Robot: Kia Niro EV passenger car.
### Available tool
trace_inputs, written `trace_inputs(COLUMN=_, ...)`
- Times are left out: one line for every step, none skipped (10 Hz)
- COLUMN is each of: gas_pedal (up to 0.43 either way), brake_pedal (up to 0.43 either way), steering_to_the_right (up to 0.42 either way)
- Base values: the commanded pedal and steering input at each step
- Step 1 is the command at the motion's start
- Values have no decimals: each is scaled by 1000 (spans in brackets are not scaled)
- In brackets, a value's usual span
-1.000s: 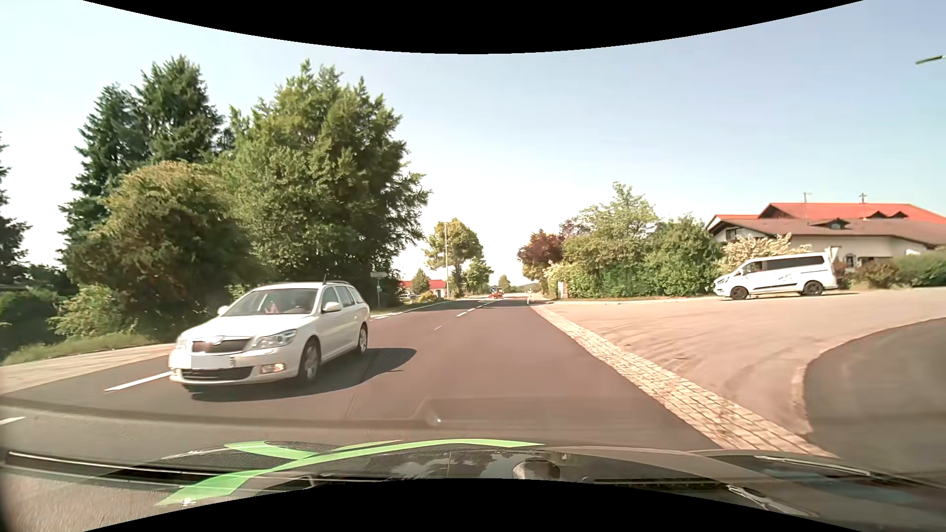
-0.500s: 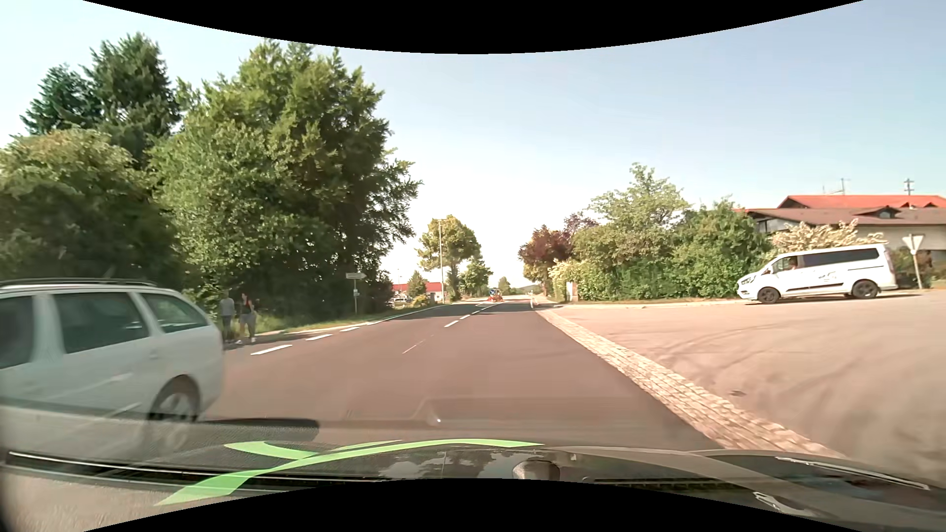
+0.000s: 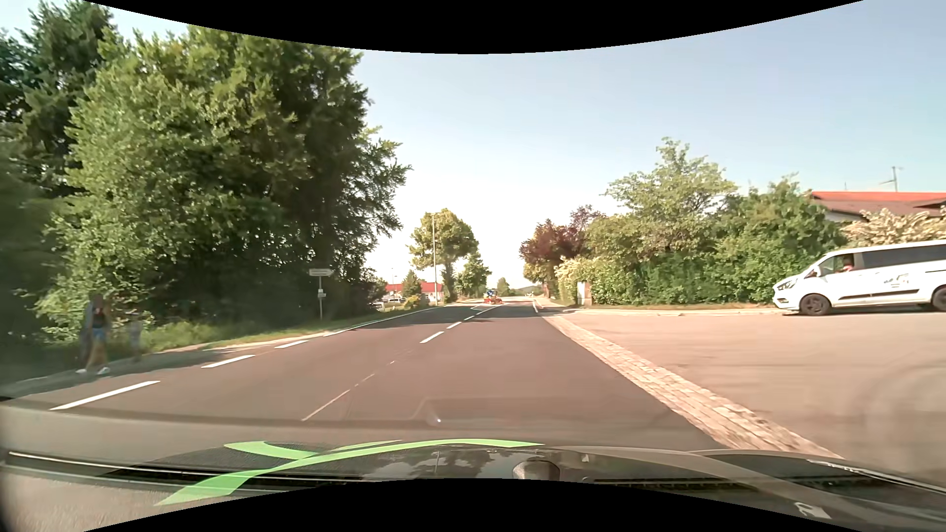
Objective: Follow the waypoints while adhering to traffic rules and regulations
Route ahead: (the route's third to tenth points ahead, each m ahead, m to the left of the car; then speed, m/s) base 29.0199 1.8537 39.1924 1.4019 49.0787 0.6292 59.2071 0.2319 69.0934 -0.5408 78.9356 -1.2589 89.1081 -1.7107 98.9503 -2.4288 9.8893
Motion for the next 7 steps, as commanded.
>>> trace_inputs(gas_pedal=130, brake_pedal=0, steering_to_the_right=1)
trace_inputs(gas_pedal=130, brake_pedal=0, steering_to_the_right=1)
trace_inputs(gas_pedal=130, brake_pedal=0, steering_to_the_right=3)
trace_inputs(gas_pedal=130, brake_pedal=0, steering_to_the_right=5)
trace_inputs(gas_pedal=130, brake_pedal=0, steering_to_the_right=4)
trace_inputs(gas_pedal=130, brake_pedal=0, steering_to_the_right=5)
trace_inputs(gas_pedal=130, brake_pedal=0, steering_to_the_right=4)
